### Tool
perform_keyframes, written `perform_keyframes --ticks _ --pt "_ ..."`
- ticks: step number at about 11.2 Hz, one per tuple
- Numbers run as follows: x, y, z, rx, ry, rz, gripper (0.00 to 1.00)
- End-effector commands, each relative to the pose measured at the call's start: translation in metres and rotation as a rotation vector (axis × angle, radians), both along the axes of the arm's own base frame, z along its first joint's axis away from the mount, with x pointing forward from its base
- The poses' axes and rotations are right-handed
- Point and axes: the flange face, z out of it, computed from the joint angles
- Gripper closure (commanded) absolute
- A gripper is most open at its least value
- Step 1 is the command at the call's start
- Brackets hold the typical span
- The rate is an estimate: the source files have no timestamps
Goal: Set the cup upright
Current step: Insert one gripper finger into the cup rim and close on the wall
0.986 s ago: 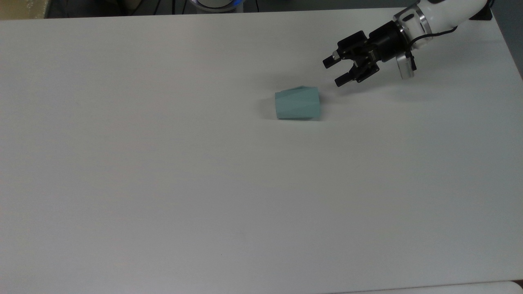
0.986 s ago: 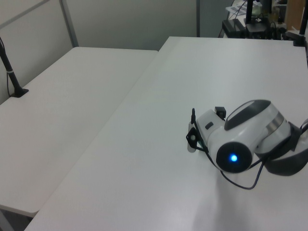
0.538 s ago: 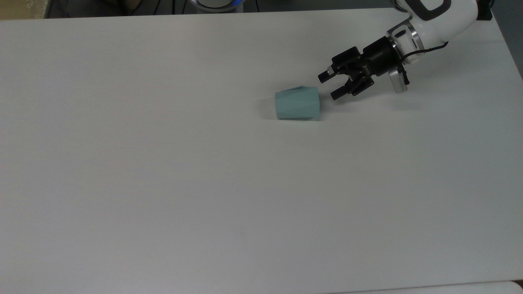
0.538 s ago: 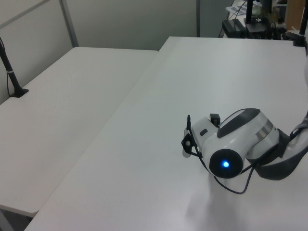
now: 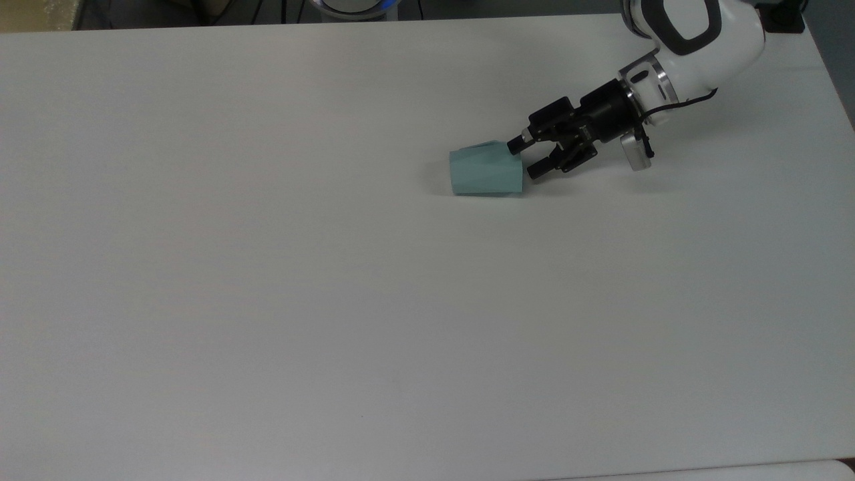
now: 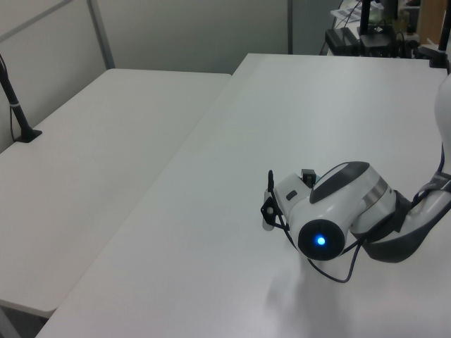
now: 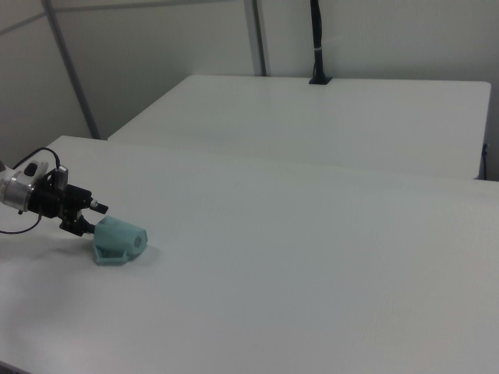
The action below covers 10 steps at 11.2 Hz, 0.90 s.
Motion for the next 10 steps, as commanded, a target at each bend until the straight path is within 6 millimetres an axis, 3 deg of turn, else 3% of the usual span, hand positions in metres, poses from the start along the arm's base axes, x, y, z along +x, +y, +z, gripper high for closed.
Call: perform_keyframes --ticks 1,2,4,6,7,8,10 --pt "0.001 -0.002 -0.004 0.005 -0.019 0.019 0.17" --pt "0.001 -0.002 -0.004 0.004 -0.020 0.021 0.25" --pt "-0.001 -0.009 -0.014 -0.029 -0.013 0.024 0.53" --pt "-0.003 -0.017 -0.025 -0.068 -0.012 0.034 0.61" --pt "-0.003 -0.017 -0.024 -0.066 -0.012 0.035 0.71" --pt "-0.003 -0.017 -0.024 -0.067 -0.011 0.035 0.97" --pt "-0.007 -0.019 -0.029 -0.080 -0.001 0.034 1.00"
